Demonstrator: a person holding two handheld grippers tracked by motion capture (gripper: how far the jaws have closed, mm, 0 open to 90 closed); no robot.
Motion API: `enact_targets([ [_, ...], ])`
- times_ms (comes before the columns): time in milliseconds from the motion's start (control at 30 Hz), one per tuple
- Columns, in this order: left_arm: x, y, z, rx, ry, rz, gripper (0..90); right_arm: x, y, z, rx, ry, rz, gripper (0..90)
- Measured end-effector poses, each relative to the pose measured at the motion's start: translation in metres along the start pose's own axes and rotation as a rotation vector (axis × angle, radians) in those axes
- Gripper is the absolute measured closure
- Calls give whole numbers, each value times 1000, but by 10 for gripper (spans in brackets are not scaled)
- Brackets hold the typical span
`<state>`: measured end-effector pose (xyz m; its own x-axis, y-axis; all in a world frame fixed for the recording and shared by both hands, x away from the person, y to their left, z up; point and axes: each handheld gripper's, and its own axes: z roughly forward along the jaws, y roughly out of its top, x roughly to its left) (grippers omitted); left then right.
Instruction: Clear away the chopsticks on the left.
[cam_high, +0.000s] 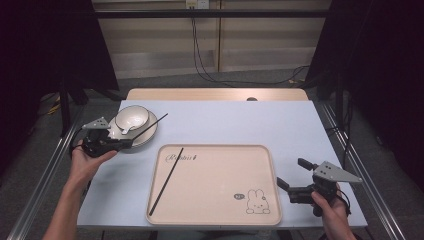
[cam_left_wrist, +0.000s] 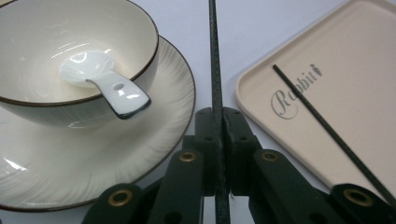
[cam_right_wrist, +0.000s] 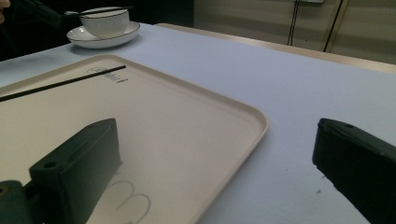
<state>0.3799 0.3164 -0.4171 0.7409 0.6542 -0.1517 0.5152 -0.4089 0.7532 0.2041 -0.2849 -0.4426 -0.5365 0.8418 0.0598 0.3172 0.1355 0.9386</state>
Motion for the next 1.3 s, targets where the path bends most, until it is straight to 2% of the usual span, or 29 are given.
enact_targets([
  [133, -11, -1, -9, -15, -15, -17, 857, -1, 0, -1, -1, -3, -2, 6],
  [200, -16, -2, -14, -19, -7, -24, 858, 0, 0, 0, 1, -3, 2, 6],
  [267, -19, -5, -16, -31, -11, -45, 858, 0, 0, 0, 1, 0, -1, 6],
  [333, -23, -8, -16, -30, -8, -57, 858, 1, 0, 0, 0, 3, -1, 6],
  [400, -28, -12, -15, -26, 25, -78, 858, 0, 0, -1, -2, 0, -2, 6],
  [500, -35, -17, -16, -58, 10, -110, 858, 0, 0, -1, -4, 1, -1, 6],
  [667, -51, -19, -18, -73, 16, -132, 857, 0, 0, 0, 0, 0, -1, 6],
  [800, -63, -18, -20, -90, 4, -139, 856, 0, 0, -1, -2, 0, -4, 6],
  [1067, -86, -20, -26, -92, -12, -143, 856, 1, 0, -1, -1, 3, -1, 6],
  [1300, -113, -13, -35, -113, 27, -156, 857, 1, 0, 0, -1, 1, -5, 6],
])
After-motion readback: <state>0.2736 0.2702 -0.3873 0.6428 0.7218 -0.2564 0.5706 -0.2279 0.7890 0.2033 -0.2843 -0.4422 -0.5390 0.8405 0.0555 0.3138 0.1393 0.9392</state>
